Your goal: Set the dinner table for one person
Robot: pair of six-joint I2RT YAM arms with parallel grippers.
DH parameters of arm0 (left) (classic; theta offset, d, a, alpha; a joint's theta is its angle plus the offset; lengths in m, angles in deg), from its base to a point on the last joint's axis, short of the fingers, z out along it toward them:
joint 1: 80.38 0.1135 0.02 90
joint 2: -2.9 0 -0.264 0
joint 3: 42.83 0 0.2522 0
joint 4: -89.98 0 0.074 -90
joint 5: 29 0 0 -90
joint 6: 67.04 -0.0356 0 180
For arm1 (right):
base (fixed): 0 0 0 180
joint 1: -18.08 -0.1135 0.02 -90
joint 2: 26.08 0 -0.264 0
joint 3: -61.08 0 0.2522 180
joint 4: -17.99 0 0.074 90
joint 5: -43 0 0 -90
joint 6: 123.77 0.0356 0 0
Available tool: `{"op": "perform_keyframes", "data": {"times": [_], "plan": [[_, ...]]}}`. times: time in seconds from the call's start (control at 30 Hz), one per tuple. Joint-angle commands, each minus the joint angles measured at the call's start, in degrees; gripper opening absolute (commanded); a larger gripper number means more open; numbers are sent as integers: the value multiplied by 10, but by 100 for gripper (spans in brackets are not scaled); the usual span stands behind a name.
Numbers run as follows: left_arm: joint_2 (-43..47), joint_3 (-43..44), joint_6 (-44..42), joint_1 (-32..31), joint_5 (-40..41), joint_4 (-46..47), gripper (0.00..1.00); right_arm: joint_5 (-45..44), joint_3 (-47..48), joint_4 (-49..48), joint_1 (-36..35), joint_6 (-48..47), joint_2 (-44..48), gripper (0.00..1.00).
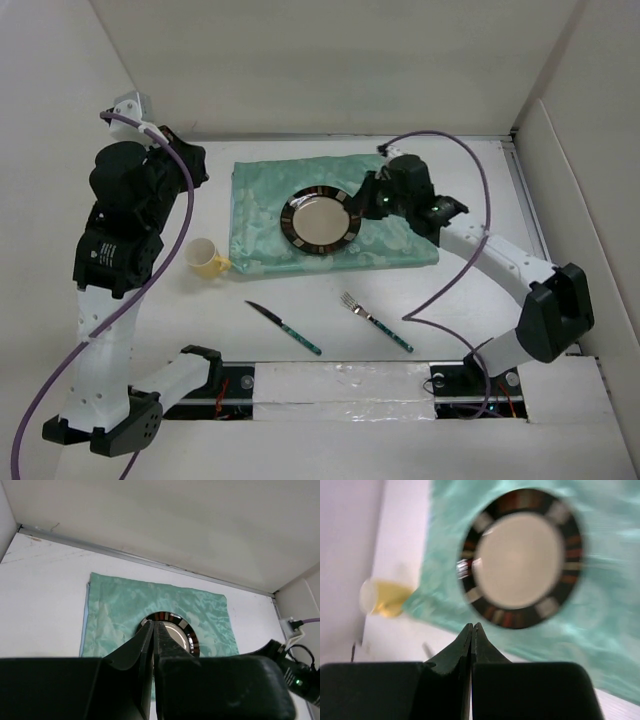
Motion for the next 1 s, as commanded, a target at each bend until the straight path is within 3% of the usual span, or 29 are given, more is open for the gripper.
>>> {"op": "perform_keyframes", "data": {"times": [0.0, 0.03, 0.17, 0.23, 0.5, 0.97], "plan": [[0, -3, 10, -2, 6, 4, 0, 42, 41, -25, -97, -86, -39, 0], [0, -4, 10, -2, 4, 4, 0, 41, 58, -21, -117, -95, -55, 3], [1, -1, 11, -2, -3, 5, 11, 44, 140, -18, -211, -129, -131, 44], [4, -1, 15, -2, -17, 10, 16, 33, 222, -1, -245, -160, -192, 57], [11, -16, 16, -2, -26, 17, 19, -4, 398, 73, -296, -221, -336, 66], [6, -49, 18, -2, -83, 43, 21, -25, 624, 145, -331, -247, -530, 67]]}}
